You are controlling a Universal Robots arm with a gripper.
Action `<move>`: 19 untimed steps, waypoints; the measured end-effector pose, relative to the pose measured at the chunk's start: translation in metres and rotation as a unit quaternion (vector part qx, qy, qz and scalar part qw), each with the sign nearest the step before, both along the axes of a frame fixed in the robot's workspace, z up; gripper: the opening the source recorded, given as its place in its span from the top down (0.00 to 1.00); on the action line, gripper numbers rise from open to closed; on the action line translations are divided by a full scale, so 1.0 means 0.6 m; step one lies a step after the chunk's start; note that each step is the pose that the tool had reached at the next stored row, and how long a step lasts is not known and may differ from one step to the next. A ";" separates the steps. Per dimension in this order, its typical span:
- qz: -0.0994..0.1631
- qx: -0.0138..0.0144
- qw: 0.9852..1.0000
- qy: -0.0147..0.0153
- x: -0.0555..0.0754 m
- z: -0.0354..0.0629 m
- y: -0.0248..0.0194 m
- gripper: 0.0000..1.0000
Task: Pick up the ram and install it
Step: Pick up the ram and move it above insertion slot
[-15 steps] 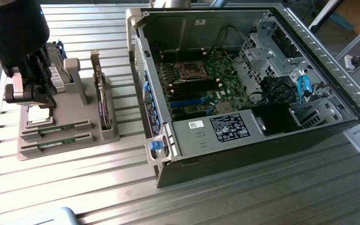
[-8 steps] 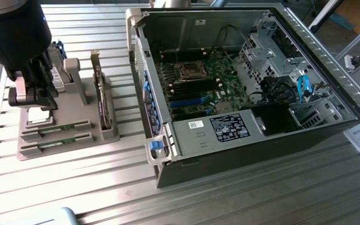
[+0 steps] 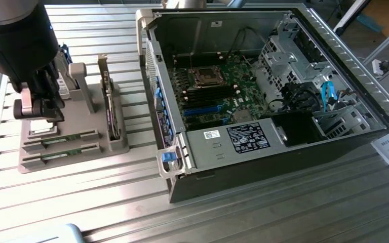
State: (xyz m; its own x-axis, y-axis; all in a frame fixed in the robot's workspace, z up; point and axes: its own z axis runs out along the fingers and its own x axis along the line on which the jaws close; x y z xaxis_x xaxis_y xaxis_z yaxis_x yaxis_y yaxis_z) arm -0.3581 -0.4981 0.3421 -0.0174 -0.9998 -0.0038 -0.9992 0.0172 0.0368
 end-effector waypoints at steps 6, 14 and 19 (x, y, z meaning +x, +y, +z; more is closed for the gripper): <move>0.000 0.000 1.000 0.000 0.000 -0.013 -0.0006 0.69; 0.000 0.000 1.000 0.000 0.000 -0.030 -0.0016 0.69; 0.000 0.000 1.000 0.000 0.000 -0.042 -0.0021 0.69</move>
